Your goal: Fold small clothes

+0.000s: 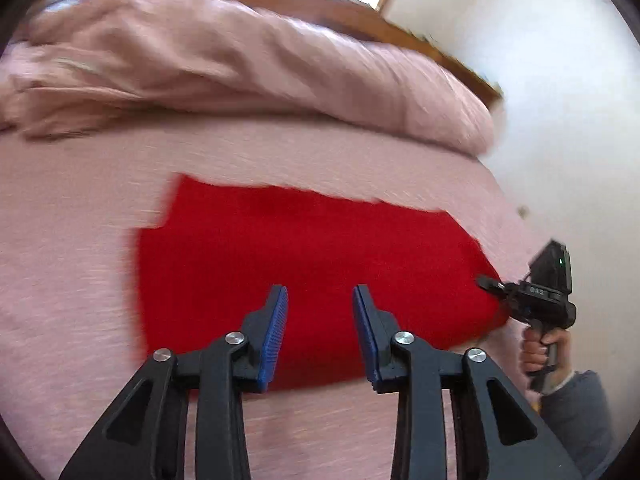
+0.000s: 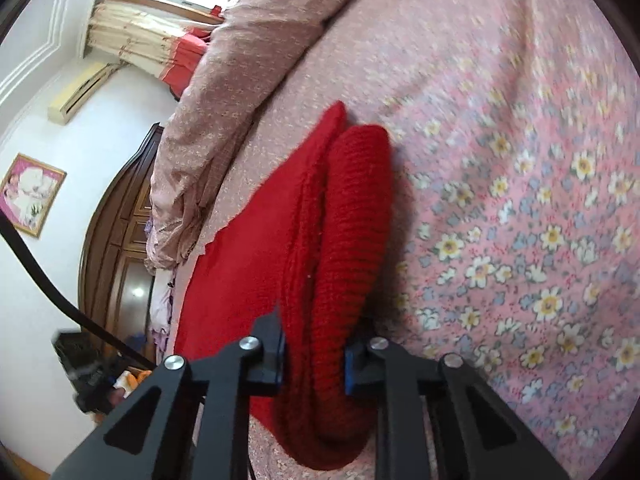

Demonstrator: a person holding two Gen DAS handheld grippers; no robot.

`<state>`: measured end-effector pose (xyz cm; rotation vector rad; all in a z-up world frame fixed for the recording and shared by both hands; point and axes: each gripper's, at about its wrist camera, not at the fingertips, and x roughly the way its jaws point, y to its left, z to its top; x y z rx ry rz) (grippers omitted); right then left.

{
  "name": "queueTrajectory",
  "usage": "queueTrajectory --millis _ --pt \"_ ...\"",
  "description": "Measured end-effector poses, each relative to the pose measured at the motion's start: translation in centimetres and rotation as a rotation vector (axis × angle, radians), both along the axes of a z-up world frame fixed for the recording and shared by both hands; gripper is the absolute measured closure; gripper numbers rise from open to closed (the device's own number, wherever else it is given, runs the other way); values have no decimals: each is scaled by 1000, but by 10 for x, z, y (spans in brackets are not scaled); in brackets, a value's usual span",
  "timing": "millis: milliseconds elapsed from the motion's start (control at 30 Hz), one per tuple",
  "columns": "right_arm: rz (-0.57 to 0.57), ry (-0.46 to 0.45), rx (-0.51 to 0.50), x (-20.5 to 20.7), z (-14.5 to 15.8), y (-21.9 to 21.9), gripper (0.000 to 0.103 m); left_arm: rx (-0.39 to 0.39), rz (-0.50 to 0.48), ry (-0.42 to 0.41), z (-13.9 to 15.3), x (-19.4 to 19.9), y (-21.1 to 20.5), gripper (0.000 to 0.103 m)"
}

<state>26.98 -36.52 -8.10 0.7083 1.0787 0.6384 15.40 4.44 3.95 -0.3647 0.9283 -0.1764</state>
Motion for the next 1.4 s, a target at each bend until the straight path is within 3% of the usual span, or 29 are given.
queueTrajectory --millis 67,233,333,367,533,667,767,867,933,1000,1100,1233,1333,1400 --pt "7 -40 -14 -2 17 6 84 -19 -34 47 -16 29 -33 103" --pt "34 -109 -67 -9 56 19 84 -51 -62 130 -58 54 -74 103" --pt "39 -111 -87 -6 71 26 84 -122 -68 201 -92 56 -79 103" --pt "45 -114 -98 -5 77 31 84 -148 -64 183 -95 55 -76 103" --pt "74 -152 -187 -6 115 61 84 -168 -53 162 -80 45 -72 103" --pt "142 -224 -351 -7 170 117 84 -223 -19 127 -53 28 -32 103" --pt "204 -264 -466 -11 203 175 84 -190 18 72 -28 11 15 103" --pt "247 -304 -569 -18 227 253 84 -102 64 16 -9 -18 69 103" --pt "232 -298 -574 -23 226 296 84 -88 130 7 -14 -38 108 103" --pt "195 -275 -546 -29 206 344 84 -143 198 47 -29 -48 133 103" --pt "178 -236 -514 -43 147 403 84 -200 250 105 -49 -57 156 103" --pt "210 -198 -467 -56 85 427 77 -152 246 132 -58 -69 162 103" --pt "233 -285 -370 -69 97 408 64 -153 226 120 -55 -88 168 103" --pt "242 -328 -259 -77 122 379 40 -156 220 85 -46 -98 171 92"
